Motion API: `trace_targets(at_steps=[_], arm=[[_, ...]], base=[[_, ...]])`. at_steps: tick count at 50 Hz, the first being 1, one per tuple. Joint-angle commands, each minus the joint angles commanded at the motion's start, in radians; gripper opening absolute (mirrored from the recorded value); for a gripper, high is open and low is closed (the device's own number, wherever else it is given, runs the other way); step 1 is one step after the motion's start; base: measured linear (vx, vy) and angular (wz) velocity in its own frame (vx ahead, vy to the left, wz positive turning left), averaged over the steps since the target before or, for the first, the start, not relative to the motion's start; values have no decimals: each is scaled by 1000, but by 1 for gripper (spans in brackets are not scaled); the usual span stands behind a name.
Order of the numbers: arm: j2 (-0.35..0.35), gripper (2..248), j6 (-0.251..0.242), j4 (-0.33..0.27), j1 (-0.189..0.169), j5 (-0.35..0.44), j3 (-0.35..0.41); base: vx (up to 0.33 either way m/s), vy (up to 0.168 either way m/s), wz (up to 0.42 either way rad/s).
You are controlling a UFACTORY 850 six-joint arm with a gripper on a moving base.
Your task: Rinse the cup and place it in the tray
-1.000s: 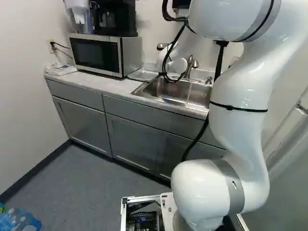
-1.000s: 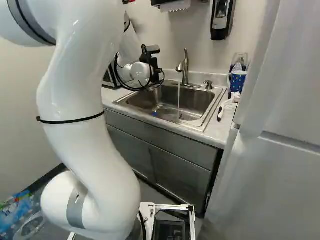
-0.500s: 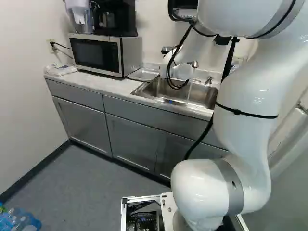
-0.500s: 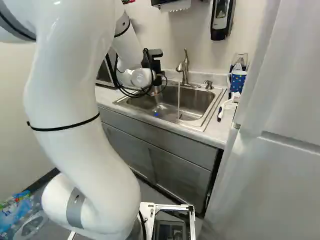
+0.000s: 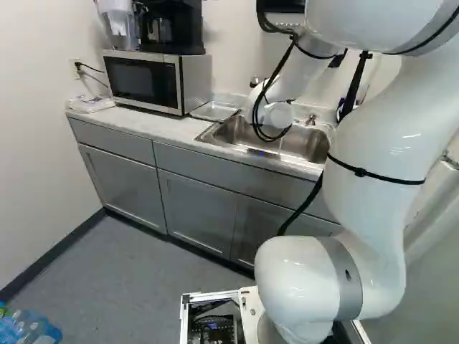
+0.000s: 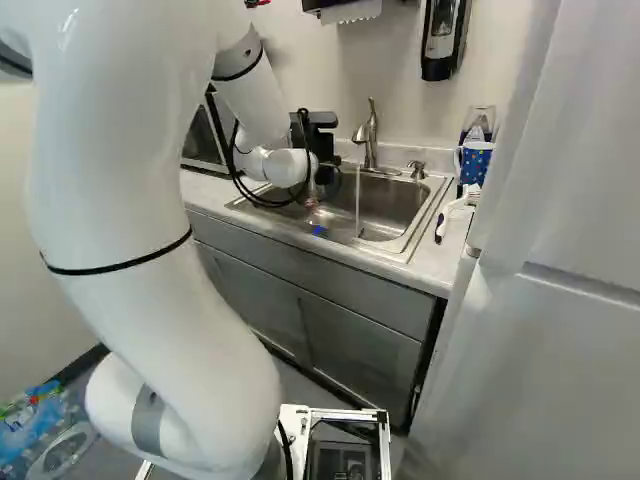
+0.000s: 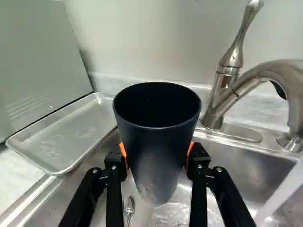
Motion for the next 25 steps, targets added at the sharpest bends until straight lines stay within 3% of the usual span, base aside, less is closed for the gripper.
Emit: trace_targets(at_steps=[25], arm=[[30,126,0,0,-44,2,92]], base=[[0,0,0]])
